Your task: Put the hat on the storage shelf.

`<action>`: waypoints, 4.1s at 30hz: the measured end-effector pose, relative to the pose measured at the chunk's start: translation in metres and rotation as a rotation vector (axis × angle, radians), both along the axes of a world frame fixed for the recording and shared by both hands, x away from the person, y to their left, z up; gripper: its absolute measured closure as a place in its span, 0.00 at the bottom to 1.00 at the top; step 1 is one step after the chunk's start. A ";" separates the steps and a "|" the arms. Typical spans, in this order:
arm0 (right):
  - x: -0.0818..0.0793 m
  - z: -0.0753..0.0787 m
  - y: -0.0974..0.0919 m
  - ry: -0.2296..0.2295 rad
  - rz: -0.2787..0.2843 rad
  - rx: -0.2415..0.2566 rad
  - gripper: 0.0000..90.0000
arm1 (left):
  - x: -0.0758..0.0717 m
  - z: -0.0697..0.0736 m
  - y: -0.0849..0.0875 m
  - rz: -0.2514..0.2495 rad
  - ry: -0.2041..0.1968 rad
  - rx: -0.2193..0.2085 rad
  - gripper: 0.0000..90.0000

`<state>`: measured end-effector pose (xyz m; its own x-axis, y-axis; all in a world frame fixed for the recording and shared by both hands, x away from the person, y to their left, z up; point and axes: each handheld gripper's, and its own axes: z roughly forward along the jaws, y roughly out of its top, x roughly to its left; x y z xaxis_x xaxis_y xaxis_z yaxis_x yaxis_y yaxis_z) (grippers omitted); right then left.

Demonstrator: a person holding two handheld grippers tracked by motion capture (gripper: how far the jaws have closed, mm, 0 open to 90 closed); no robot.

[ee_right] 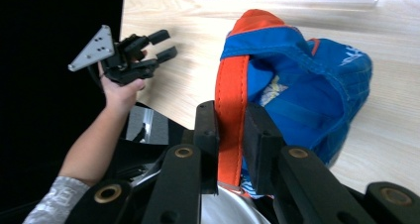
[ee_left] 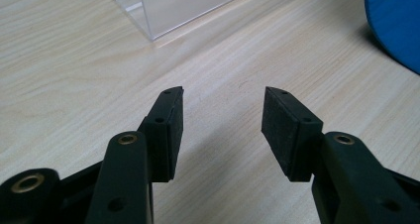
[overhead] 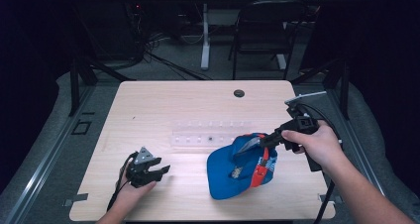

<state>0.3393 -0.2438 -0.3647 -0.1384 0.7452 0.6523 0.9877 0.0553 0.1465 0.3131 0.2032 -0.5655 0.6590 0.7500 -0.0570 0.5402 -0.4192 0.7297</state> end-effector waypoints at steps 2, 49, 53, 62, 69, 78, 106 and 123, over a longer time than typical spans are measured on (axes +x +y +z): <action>0.000 0.001 0.000 0.009 -0.001 0.017 0.87 | 0.000 0.000 0.000 -0.004 -0.001 0.007 0.57; 0.012 0.017 0.016 -0.081 0.010 0.289 0.87 | -0.002 0.000 -0.005 -0.014 -0.003 0.002 0.57; 0.014 0.019 0.020 -0.084 0.017 0.308 0.87 | -0.004 0.001 -0.007 -0.019 -0.010 -0.003 0.57; 0.021 0.025 0.032 -0.099 0.032 0.329 0.87 | -0.015 0.009 -0.024 -0.065 -0.047 -0.032 0.55; 0.024 0.029 0.037 -0.112 0.034 0.329 0.87 | -0.026 0.015 -0.049 -0.135 -0.092 -0.034 0.55; 0.029 0.030 0.042 -0.119 0.031 0.338 0.87 | -0.039 0.022 -0.094 -0.252 -0.118 -0.041 0.54; 0.032 0.032 0.049 -0.134 0.040 0.332 0.87 | -0.052 0.028 -0.140 -0.336 -0.167 -0.073 0.78; 0.032 0.034 0.051 -0.144 0.045 0.337 0.87 | -0.056 0.041 -0.118 -0.261 -0.252 -0.031 0.98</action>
<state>0.3716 -0.1925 -0.3307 -0.2747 0.4831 0.8314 0.9532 0.0233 0.3014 0.2568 0.0854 -0.5246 0.8241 0.5555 0.1111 0.2201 -0.4947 0.8407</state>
